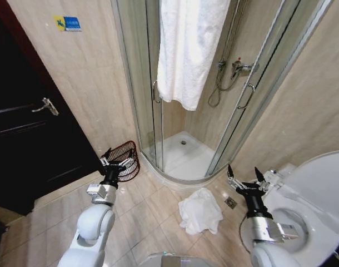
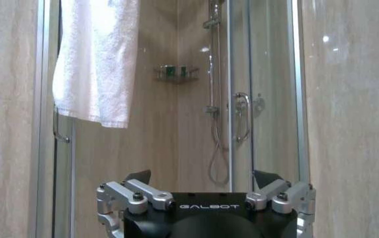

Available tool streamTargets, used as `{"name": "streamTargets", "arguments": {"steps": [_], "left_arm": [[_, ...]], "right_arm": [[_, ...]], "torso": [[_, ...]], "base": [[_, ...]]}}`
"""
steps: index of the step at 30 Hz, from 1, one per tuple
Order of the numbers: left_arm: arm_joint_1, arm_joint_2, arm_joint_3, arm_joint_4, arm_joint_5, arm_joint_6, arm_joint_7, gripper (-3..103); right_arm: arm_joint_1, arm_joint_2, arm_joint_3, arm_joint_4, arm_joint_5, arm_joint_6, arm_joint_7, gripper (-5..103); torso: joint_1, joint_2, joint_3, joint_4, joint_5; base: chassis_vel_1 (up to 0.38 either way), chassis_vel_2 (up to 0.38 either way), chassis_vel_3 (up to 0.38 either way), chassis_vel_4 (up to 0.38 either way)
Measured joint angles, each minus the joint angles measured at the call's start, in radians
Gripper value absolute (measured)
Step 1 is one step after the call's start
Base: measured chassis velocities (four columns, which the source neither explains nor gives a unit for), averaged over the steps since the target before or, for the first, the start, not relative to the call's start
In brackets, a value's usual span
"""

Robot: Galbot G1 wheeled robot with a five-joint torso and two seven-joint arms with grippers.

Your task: Discard the used towel into the hamper.

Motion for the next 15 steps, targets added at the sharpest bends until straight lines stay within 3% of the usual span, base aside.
{"name": "streamTargets", "arguments": {"steps": [15], "left_arm": [[0.005,-0.003,0.018,-0.010,0.013,-0.003,-0.002,100]], "right_arm": [[-0.004,-0.003,0.003,0.005,0.008,0.001,0.000,100]], "torso": [[0.037,0.079,0.042,0.0000,0.0000]], "base": [[0.000,0.000,0.000,0.000]]}}
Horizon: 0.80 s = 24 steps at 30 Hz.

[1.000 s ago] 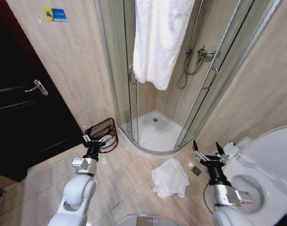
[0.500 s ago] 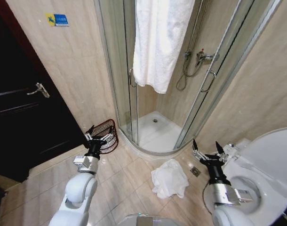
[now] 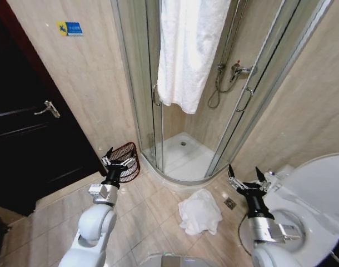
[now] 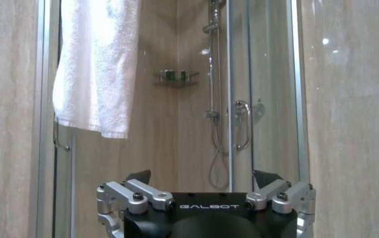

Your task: Discard the used towel into the hamper.

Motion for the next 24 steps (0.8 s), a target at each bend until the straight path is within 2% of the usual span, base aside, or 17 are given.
{"name": "streamTargets", "arguments": {"steps": [4,7,8,9,11,13,16,17,19,20,21,23,24], "left_arm": [[0.008,-0.008,0.003,0.003,-0.002,-0.026,-0.006,100],[0.027,-0.010,-0.014,0.005,-0.003,-0.054,-0.009,100],[0.027,-0.010,-0.014,0.005,-0.003,-0.054,-0.009,100],[0.039,-0.011,-0.027,0.007,-0.003,-0.063,-0.009,100],[0.043,-0.011,-0.032,0.008,-0.002,-0.067,-0.009,100],[0.048,-0.006,-0.042,0.031,0.001,-0.075,-0.009,100],[0.027,0.007,-0.025,0.053,0.001,-0.073,-0.008,100],[0.015,0.016,-0.013,0.068,0.001,-0.068,-0.007,100],[0.036,0.013,-0.023,0.070,0.001,-0.068,-0.008,100],[0.036,0.013,-0.023,0.070,0.001,-0.068,-0.008,100],[0.058,0.008,-0.034,0.070,0.003,-0.072,-0.008,100],[0.074,0.006,-0.043,0.069,0.003,-0.077,-0.009,100],[0.100,0.001,-0.059,0.066,0.004,-0.090,-0.009,100]], "right_arm": [[0.017,-0.014,0.002,0.000,0.008,-0.020,0.000,100],[0.074,-0.054,0.020,0.002,0.058,-0.098,0.000,100],[0.074,-0.054,0.020,0.002,0.058,-0.098,0.000,100],[0.113,-0.087,0.026,0.002,0.099,-0.138,0.003,100],[0.132,-0.104,0.028,-0.001,0.116,-0.152,0.005,100],[0.232,-0.210,0.039,-0.028,0.219,-0.180,0.029,100],[0.277,-0.272,0.058,-0.039,0.271,-0.180,0.058,100],[0.314,-0.325,0.077,-0.047,0.318,-0.193,0.078,100],[0.398,-0.404,0.074,-0.077,0.392,-0.238,0.095,100],[0.398,-0.404,0.074,-0.077,0.392,-0.238,0.095,100],[0.454,-0.443,0.059,-0.103,0.428,-0.257,0.100,100],[0.493,-0.467,0.048,-0.125,0.451,-0.267,0.100,100],[0.573,-0.510,0.025,-0.176,0.491,-0.279,0.093,100]], "torso": [[0.007,0.015,0.008,-0.0001,0.0000],[0.008,0.017,0.009,-0.0001,0.0000],[0.008,0.017,0.009,-0.0001,0.0000],[0.008,0.017,0.009,-0.0001,0.0001],[0.008,0.017,0.009,0.0000,0.0001],[0.007,0.015,0.008,0.0004,0.0002],[0.007,0.014,0.007,0.0006,0.0004],[0.007,0.012,0.007,-0.0011,-0.0002],[0.006,0.011,0.006,-0.0009,0.0004],[0.006,0.011,0.006,-0.0009,0.0004],[0.005,0.010,0.005,0.0001,0.0004],[0.005,0.010,0.005,0.0000,0.0003],[0.005,0.009,0.005,0.0004,0.0001]], "base": [[0.000,0.000,0.000,0.000],[0.000,0.000,0.000,0.000],[0.000,0.000,0.000,0.000],[0.000,0.000,0.000,0.000],[0.000,0.000,0.000,0.000],[0.000,0.000,0.000,0.000],[0.000,0.000,0.000,0.000],[0.000,0.000,0.000,0.000],[0.000,0.000,0.000,0.000],[0.000,0.000,0.000,0.000],[0.000,0.000,0.000,0.000],[0.000,0.000,0.000,0.000],[0.000,0.000,0.000,0.000]]}}
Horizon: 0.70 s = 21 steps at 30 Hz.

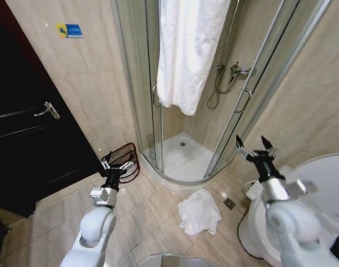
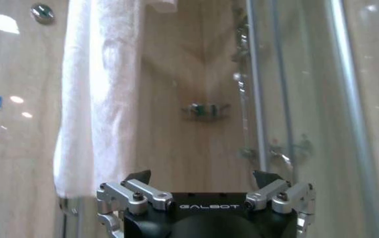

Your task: Discard the used towel into the hamper.

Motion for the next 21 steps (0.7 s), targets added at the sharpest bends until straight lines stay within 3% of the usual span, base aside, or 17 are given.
{"name": "streamTargets", "arguments": {"steps": [7,10,13,15,16,20,21], "left_arm": [[0.041,-0.032,-0.052,-0.009,0.000,-0.056,-0.014,100],[0.047,-0.046,-0.060,-0.020,0.001,-0.065,-0.022,100],[0.052,-0.054,-0.062,-0.028,0.004,-0.069,-0.029,100],[0.055,-0.060,-0.052,-0.038,0.012,-0.088,-0.053,100],[0.055,-0.060,-0.052,-0.038,0.012,-0.088,-0.053,100],[0.040,-0.057,-0.016,-0.045,0.030,-0.101,-0.079,100],[0.040,-0.057,-0.016,-0.045,0.030,-0.101,-0.079,100]], "right_arm": [[0.283,-0.118,-0.145,-0.204,0.079,0.018,-0.070,100],[0.393,-0.131,-0.217,-0.247,0.082,0.024,-0.075,100],[0.478,-0.129,-0.283,-0.270,0.082,0.023,-0.065,100],[0.622,-0.105,-0.426,-0.307,0.082,0.007,-0.034,100],[0.622,-0.105,-0.426,-0.307,0.082,0.007,-0.034,100],[0.840,-0.018,-0.604,-0.416,0.067,-0.010,0.026,100],[0.840,-0.018,-0.604,-0.416,0.067,-0.010,0.026,100]], "torso": [[-0.001,-0.003,-0.001,-0.0006,0.0002],[-0.002,-0.003,-0.002,-0.0007,0.0001],[-0.002,-0.004,-0.002,-0.0005,-0.0003],[-0.002,-0.005,-0.002,-0.0003,-0.0001],[-0.002,-0.005,-0.002,-0.0003,-0.0001],[-0.003,-0.005,-0.003,-0.0001,-0.0008],[-0.003,-0.005,-0.003,-0.0001,-0.0008]], "base": [[0.000,0.000,0.000,0.000],[0.000,0.000,0.000,0.000],[0.000,0.000,0.000,0.000],[0.000,0.000,0.000,0.000],[0.000,0.000,0.000,0.000],[0.000,0.000,0.000,0.000],[0.000,0.000,0.000,0.000]]}}
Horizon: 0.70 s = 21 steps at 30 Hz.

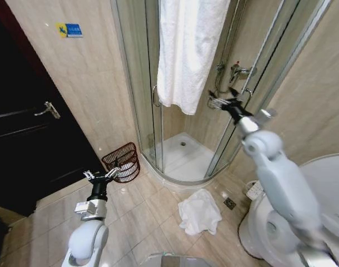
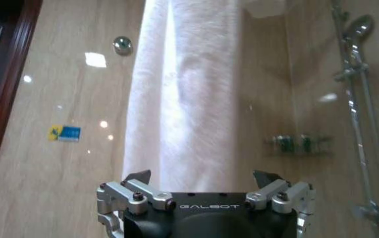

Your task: Discard the used towel into the hamper.

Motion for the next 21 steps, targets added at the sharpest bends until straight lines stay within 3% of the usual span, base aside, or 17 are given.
{"name": "streamTargets", "arguments": {"steps": [7,14,17,20,21], "left_arm": [[0.008,0.001,0.025,-0.021,0.026,0.007,-0.002,100],[0.004,0.006,0.024,-0.024,0.027,0.008,0.003,100],[0.003,0.006,0.028,-0.021,0.027,0.007,0.006,100],[0.000,0.006,0.029,-0.018,0.026,0.005,0.008,100],[0.000,0.006,0.029,-0.018,0.026,0.005,0.008,100]], "right_arm": [[0.186,0.104,-0.099,-0.160,-0.033,-0.031,0.102,100],[0.253,0.152,-0.126,-0.266,-0.046,-0.033,0.132,103],[0.259,0.158,-0.132,-0.277,-0.046,-0.027,0.132,99],[0.256,0.153,-0.138,-0.273,-0.042,-0.026,0.129,84],[0.256,0.153,-0.138,-0.273,-0.042,-0.026,0.129,84]], "torso": [[0.000,-0.001,0.000,-0.0002,0.0006],[-0.001,-0.001,-0.001,-0.0003,0.0006],[-0.001,-0.002,-0.001,-0.0002,0.0006],[-0.001,-0.002,-0.001,-0.0003,0.0006],[-0.001,-0.002,-0.001,-0.0003,0.0006]], "base": [[0.000,0.000,0.000,0.000],[0.000,0.000,0.000,0.000],[0.000,0.000,0.000,0.000],[0.000,0.000,0.000,0.000],[0.000,0.000,0.000,0.000]]}}
